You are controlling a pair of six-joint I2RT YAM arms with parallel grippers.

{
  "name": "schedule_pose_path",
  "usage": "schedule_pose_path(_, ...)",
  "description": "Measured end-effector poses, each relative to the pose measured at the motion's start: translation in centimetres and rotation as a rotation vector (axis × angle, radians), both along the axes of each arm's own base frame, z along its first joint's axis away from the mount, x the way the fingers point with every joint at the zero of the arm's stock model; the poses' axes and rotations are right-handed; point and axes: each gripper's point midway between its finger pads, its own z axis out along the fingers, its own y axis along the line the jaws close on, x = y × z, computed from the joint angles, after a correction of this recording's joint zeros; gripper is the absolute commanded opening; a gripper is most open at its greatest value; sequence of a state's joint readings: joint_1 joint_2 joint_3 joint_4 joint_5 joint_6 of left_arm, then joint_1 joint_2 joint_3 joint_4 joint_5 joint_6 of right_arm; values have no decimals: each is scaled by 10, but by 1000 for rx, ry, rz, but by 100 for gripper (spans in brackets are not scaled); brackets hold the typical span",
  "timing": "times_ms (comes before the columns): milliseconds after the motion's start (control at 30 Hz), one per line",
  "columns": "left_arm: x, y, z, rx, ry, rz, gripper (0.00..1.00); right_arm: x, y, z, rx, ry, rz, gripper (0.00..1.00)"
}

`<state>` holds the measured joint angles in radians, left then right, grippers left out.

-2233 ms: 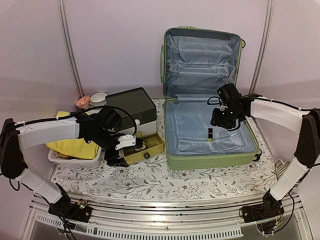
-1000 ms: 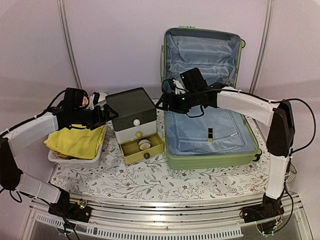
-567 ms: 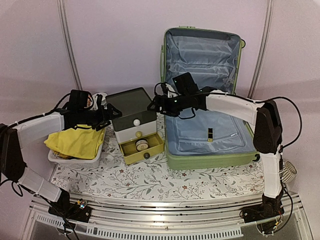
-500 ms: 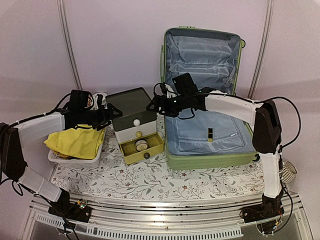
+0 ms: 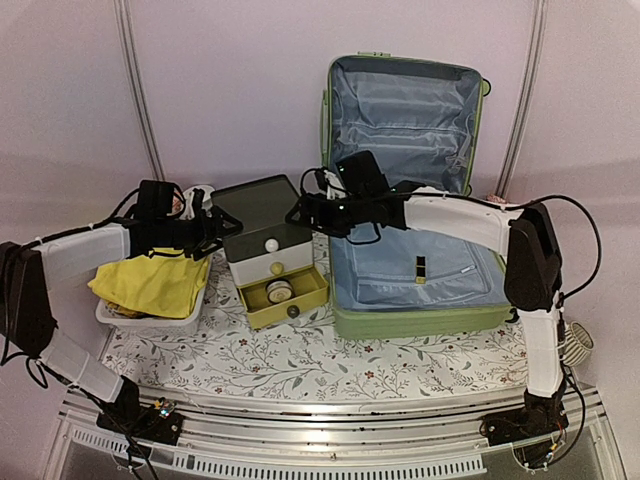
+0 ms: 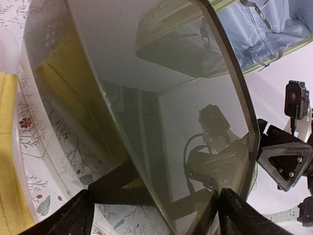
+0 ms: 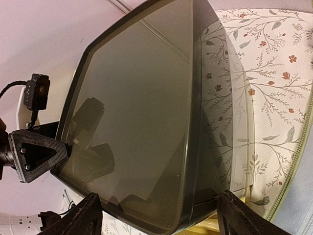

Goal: Open, take out, and arrange the luggage
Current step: Move the storage box to the center of the board.

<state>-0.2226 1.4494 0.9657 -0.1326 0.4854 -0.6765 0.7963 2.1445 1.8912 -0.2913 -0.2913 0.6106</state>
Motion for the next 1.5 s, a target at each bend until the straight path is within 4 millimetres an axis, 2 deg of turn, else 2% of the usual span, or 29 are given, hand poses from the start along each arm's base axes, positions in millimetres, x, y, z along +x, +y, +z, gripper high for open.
schedule_pose_path(233, -1, -1, -1, -18, 8, -39, 85, -4, -1, 1, 14, -41, -70, 80)
schedule_pose_path(333, 1, -1, -1, -19, 2, -47, 85, -7, -2, 1, 13, -53, -88, 85)
schedule_pose_path(467, 3, -1, -1, -14, -5, -50, 93, -21, 0, -2, -16, -53, -80, 100)
schedule_pose_path(500, 4, 0, 0, -9, -11, -50, 96, -26, 1, -2, -22, -54, -70, 99)
schedule_pose_path(600, 5, 3, 1, 22, -35, -39, 98, -38, -2, 5, -42, -71, -52, 99)
schedule_pose_path(700, 3, 10, 5, 65, -51, -10, 98, -47, -11, 24, -54, -112, -47, 100)
schedule_pose_path(800, -5, 19, 10, 106, -59, 19, 98, -50, -20, 42, -55, -152, -52, 98)
schedule_pose_path(867, -13, 24, 15, 122, -64, 33, 98, -54, -26, 46, -64, -172, -54, 96)
schedule_pose_path(933, -22, 28, 21, 132, -71, 39, 98, -59, -30, 43, -80, -181, -56, 95)
schedule_pose_path(1067, -43, 31, 32, 141, -90, 44, 94, -70, -31, 22, -135, -178, -36, 93)
schedule_pose_path(1167, -68, 16, 32, 131, -100, 21, 94, -80, -33, 0, -179, -161, -17, 92)
schedule_pose_path(1300, -113, -28, 17, 82, -77, -60, 94, -86, -44, -19, -228, -144, -22, 91)
schedule_pose_path(1400, -137, -52, -7, 70, -36, -78, 97, -88, -55, -21, -247, -150, -46, 92)
schedule_pose_path(1500, -154, -69, -28, 90, 7, -67, 98, -90, -68, -13, -251, -171, -77, 92)
